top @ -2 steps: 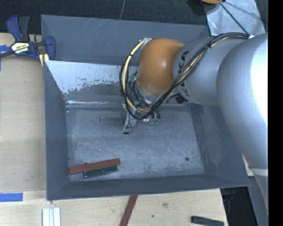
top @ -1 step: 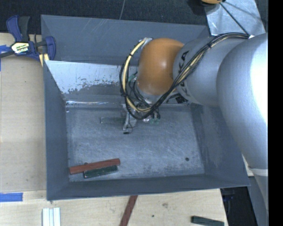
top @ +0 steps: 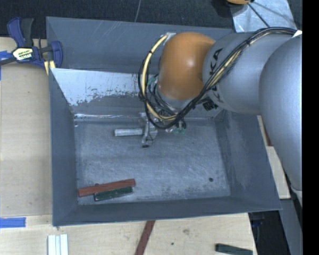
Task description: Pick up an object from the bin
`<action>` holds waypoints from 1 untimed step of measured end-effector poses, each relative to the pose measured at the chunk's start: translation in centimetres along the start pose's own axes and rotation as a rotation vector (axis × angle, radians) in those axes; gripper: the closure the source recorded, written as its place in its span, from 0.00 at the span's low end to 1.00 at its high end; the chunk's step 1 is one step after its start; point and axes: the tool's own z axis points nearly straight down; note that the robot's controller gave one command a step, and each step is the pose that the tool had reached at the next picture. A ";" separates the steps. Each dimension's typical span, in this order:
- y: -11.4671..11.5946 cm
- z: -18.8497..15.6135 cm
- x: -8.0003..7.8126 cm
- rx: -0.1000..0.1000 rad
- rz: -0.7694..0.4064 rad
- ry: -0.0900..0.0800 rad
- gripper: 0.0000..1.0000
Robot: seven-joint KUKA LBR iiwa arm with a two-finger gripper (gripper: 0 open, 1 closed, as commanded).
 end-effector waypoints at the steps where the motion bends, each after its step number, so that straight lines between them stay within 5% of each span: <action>1: -0.6 -11.6 -0.1 -0.001 0.024 -0.005 1.00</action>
Offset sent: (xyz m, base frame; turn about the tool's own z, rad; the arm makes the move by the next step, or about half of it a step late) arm 0.0000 0.0000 0.0000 0.0000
